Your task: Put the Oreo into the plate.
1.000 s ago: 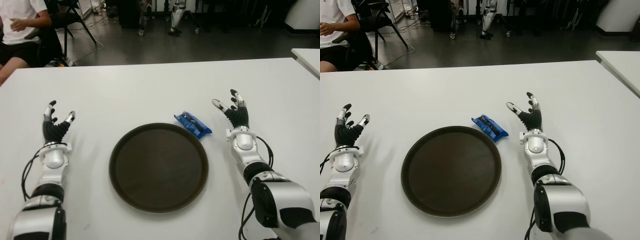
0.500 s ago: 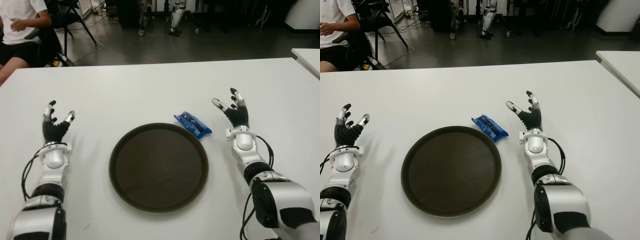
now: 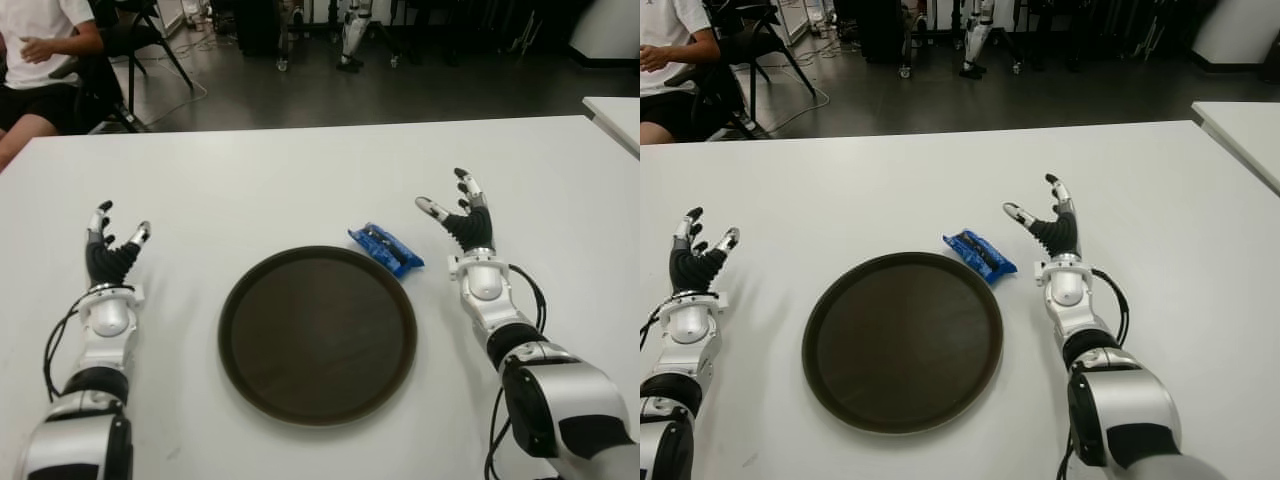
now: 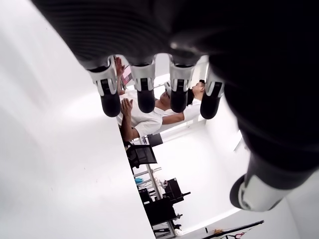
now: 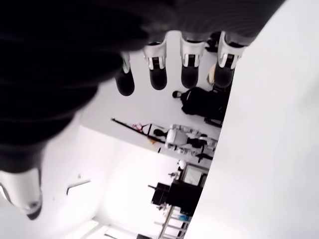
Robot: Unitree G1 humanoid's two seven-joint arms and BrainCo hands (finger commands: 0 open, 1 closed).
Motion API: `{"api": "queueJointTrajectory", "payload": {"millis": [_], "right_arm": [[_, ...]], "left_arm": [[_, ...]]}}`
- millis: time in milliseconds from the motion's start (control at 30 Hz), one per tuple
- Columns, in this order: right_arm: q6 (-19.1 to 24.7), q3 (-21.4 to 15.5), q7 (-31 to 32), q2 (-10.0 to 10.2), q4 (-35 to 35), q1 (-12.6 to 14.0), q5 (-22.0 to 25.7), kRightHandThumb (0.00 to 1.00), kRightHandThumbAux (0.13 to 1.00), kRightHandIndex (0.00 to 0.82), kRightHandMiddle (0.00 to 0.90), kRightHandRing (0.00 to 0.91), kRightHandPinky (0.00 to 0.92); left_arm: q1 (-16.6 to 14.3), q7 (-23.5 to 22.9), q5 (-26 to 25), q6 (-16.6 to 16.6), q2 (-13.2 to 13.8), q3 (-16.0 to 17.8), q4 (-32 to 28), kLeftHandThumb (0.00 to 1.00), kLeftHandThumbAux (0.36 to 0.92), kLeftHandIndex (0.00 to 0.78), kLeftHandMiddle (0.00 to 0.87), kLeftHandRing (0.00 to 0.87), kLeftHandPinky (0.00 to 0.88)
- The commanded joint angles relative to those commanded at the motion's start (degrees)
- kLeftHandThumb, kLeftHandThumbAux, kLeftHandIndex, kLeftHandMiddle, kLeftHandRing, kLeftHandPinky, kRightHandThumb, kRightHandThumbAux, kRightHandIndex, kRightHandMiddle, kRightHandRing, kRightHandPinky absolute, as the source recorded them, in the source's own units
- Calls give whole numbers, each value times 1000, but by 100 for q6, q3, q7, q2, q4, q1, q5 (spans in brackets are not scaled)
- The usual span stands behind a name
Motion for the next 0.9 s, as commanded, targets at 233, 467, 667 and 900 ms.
{"api": "queueJointTrajectory", "payload": {"millis": [233,467,667,900], "right_arm": [[75,220,-167,-65,-70,9,-197,0,598,0,0,0,0],[81,347,-221,-52,-218,4,-276,0,614,0,0,0,0],[111,467,-217,-56,-346,26,-360,0,649,0,0,0,0],[129,664,-296,-68,-529,83,-547,0,674,0,0,0,0]], "left_arm": [[11,-10,18,-23,-25,-21,-38,0,675,0,0,0,0],[26,-12,16,-3,-6,-17,-29,0,678,0,0,0,0],[11,79,52,39,-9,-29,-15,0,668,2,0,0,0],[20,93,62,50,1,-39,-20,0,660,3,0,0,0]]}}
